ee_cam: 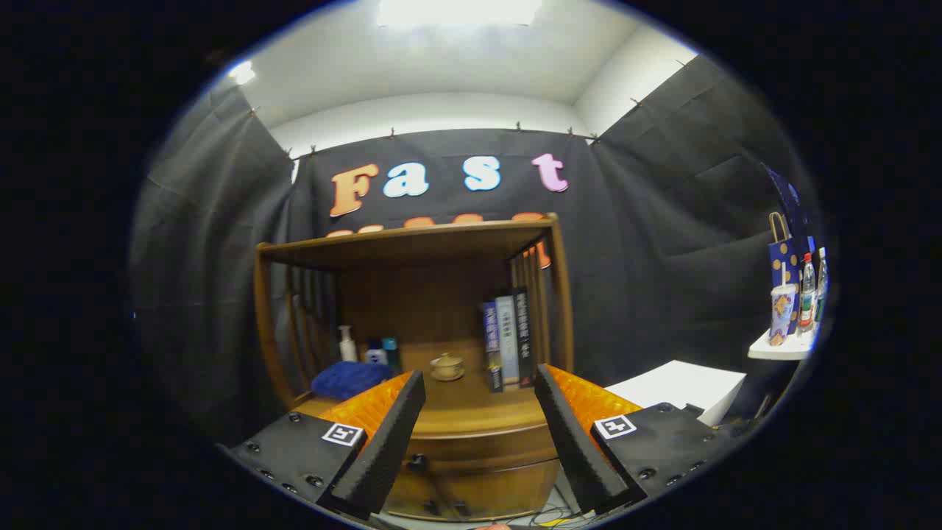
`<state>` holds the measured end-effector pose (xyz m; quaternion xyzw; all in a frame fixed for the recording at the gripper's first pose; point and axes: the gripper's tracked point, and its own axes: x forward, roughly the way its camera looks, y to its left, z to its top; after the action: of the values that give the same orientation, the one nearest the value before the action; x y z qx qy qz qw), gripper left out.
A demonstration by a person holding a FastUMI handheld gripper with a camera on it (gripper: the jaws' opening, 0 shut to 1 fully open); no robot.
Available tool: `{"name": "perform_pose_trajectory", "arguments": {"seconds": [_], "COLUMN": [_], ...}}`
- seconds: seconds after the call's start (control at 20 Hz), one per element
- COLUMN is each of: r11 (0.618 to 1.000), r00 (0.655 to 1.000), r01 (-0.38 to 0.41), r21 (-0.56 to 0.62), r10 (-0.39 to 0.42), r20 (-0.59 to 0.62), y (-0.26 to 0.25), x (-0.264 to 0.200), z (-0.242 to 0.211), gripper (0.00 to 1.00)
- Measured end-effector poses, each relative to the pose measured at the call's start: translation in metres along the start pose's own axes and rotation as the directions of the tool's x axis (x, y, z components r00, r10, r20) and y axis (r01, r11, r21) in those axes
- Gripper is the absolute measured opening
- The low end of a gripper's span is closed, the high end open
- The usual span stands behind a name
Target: Pull open the drawer, take out the items inside it, and place them on the countertop above the cabinet.
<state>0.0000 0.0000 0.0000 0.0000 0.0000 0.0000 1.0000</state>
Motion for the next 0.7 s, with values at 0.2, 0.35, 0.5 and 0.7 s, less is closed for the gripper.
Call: {"name": "perform_pose_trajectory", "arguments": {"seconds": [0.2, 0.35, 0.5, 0.7], "r11": [0.996, 0.996, 0.997, 0.995], "r00": [0.998, 0.999, 0.998, 0.996], "r01": [-0.054, -0.048, -0.062, -0.083], "r21": [-0.068, -0.08, -0.05, -0.056], "r10": [0.052, 0.047, 0.061, 0.08], "r20": [-0.042, -0.008, -0.019, -0.049], "y": [0.049, 0.059, 0.069, 0.072], "x": [-0.048, -0.07, -0.083, -0.091], "z": [-0.009, -0.002, -0.013, -0.027], "gripper": [0.98, 0.98, 0.98, 0.98]}}
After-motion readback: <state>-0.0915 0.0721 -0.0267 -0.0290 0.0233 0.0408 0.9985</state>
